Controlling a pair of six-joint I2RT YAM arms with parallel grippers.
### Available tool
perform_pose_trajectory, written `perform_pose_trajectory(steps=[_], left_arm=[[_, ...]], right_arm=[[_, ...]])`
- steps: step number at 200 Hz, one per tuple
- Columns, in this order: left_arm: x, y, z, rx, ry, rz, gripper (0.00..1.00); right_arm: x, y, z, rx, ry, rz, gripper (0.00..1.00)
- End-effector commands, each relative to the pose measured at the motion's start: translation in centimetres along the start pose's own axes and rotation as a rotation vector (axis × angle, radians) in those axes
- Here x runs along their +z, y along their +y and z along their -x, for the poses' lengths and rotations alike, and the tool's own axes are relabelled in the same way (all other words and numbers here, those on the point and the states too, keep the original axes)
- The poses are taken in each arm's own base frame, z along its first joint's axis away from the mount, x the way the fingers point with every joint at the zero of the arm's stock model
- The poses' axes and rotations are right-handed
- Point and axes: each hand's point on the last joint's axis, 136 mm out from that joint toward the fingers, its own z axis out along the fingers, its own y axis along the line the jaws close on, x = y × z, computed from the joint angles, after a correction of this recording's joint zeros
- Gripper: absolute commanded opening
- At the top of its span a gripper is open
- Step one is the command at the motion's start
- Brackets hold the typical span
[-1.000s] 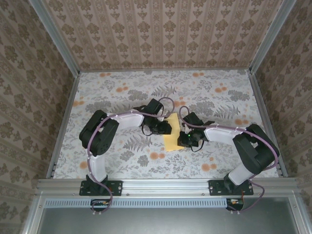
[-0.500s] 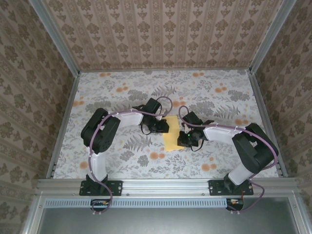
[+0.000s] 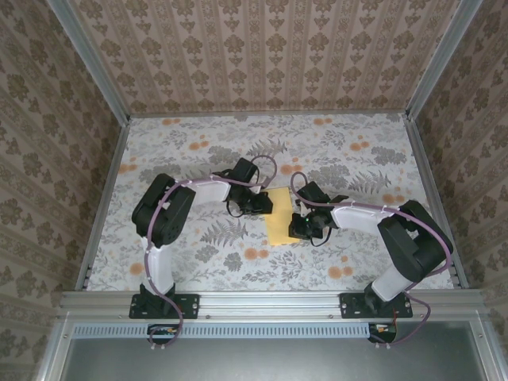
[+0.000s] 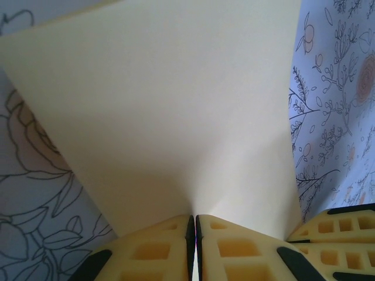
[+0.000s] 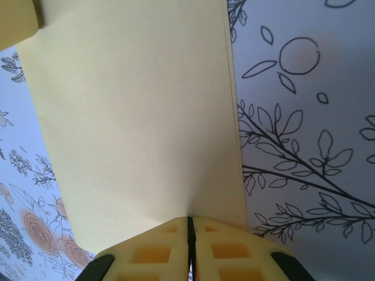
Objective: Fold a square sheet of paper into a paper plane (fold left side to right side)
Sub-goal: First fold the square sheet of paper in half at the center of the table.
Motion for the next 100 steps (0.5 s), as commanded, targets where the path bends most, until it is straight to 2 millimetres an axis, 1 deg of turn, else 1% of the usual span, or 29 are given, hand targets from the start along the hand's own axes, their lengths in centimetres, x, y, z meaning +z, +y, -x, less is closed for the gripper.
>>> perform_pose_trajectory(steps=[1, 36, 100], left_arm=[[-0.2, 3.0, 2.1, -0.018, -0.055, 0.087, 0.14], [-0.4, 3.2, 3.8, -0.014, -0.069, 0.093, 0.14], [-0.2, 4.8, 6.4, -0.023, -0.083, 0.125, 0.14]], right_arm=[[1.2, -4.3, -3.0, 0.032, 0.096, -0.166, 0.11], [1.3, -4.4, -3.1, 0.036, 0.098, -0.163, 0.11], [1.5, -4.5, -3.4, 0.045, 0.100, -0.157, 0.10]])
